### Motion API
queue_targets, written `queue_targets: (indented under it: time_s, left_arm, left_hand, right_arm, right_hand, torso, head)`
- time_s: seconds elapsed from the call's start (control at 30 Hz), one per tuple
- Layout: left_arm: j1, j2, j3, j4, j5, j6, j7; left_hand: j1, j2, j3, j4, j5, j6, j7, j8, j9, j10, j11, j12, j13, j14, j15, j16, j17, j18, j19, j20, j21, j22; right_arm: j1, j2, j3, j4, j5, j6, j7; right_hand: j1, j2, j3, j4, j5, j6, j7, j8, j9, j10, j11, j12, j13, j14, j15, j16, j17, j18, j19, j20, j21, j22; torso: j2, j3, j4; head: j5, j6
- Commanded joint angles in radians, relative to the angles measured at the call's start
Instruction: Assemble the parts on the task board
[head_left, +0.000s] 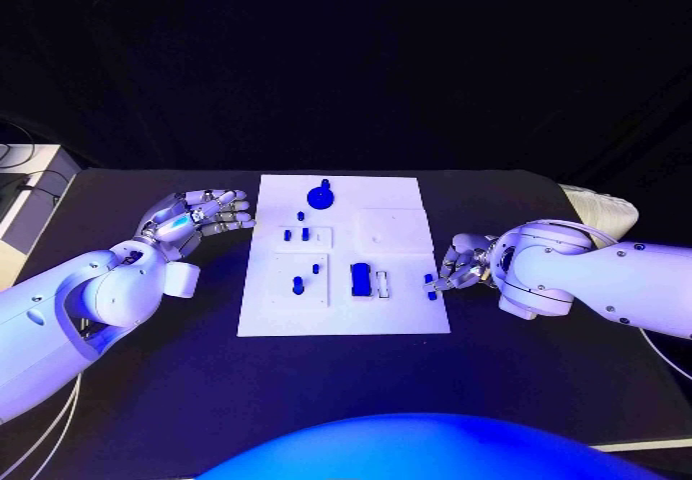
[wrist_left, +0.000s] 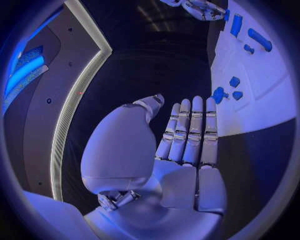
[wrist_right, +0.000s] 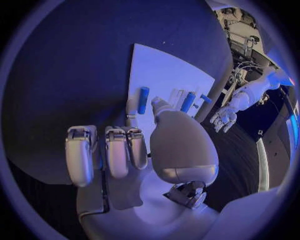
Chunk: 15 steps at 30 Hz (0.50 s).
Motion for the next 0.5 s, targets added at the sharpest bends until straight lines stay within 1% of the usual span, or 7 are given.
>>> queue_targets:
  time_s: [0.03,0.23,0.43,0.5]
  left_arm:
    - [0.000,0.000,0.001,0.003,0.003,0.017,0.011]
    - [-0.001,-0.001,0.001,0.003,0.003,0.018,0.010]
    - [-0.001,-0.002,0.001,0.003,0.003,0.018,0.010]
    - [-0.002,-0.002,0.001,0.004,0.003,0.018,0.008]
  left_hand:
    - [-0.002,0.004,-0.002,0.002,0.000,0.003,-0.001,0.002,-0.001,-0.001,0.000,-0.003,0.001,0.006,0.002,-0.004,0.001,0.011,0.005,0.002,-0.006,-0.001]
    - [-0.002,0.004,-0.003,0.003,0.001,0.003,-0.001,0.002,-0.001,-0.001,0.000,-0.003,0.001,0.006,0.003,-0.005,0.002,0.012,0.005,0.002,-0.007,-0.002]
    - [-0.002,0.004,-0.003,0.003,0.001,0.003,-0.001,0.002,-0.001,-0.001,0.000,-0.003,0.001,0.006,0.003,-0.005,0.002,0.012,0.005,0.002,-0.007,-0.002]
    - [-0.002,0.004,-0.003,0.003,0.001,0.003,-0.001,0.002,-0.001,-0.001,0.000,-0.003,0.001,0.006,0.003,-0.005,0.002,0.012,0.005,0.002,-0.007,-0.002]
  right_arm:
    - [-0.005,0.008,-0.001,-0.007,-0.061,0.004,-0.027]
    - [-0.014,0.027,-0.002,-0.014,-0.089,-0.011,-0.026]
    - [-0.019,0.040,-0.002,-0.017,-0.104,-0.016,-0.025]
    - [-0.022,0.045,-0.002,-0.019,-0.113,-0.015,-0.028]
  right_hand:
    - [-0.005,0.002,-0.006,-0.003,0.003,0.004,-0.003,0.006,0.002,0.103,-0.004,-0.005,0.261,0.098,-0.004,-0.002,0.237,-0.005,0.095,-0.010,0.003,0.251]
    - [0.010,0.003,-0.007,-0.006,0.002,-0.003,-0.002,0.003,0.007,0.103,-0.004,-0.004,0.262,0.098,-0.005,-0.002,0.238,-0.005,0.095,-0.010,0.003,0.251]
    - [0.028,0.005,-0.007,-0.007,0.000,-0.007,-0.001,0.001,0.013,0.103,-0.004,-0.004,0.262,0.098,-0.004,-0.002,0.237,-0.005,0.095,-0.011,0.001,0.251]
    - [0.059,0.011,0.001,-0.011,0.010,-0.010,-0.001,-0.002,0.018,0.103,-0.003,-0.004,0.262,0.098,-0.004,-0.002,0.237,-0.005,0.095,-0.011,0.002,0.251]
  torso:
    - [0.000,0.0004,-0.0011]
    - [0.001,0.0026,-0.0005]
    - [0.001,0.0016,-0.0007]
    - [0.001,0.0010,-0.0008]
  head:
    - [0.001,-0.001]
    - [0.003,-0.001]
    - [0.004,-0.002]
    - [0.004,-0.004]
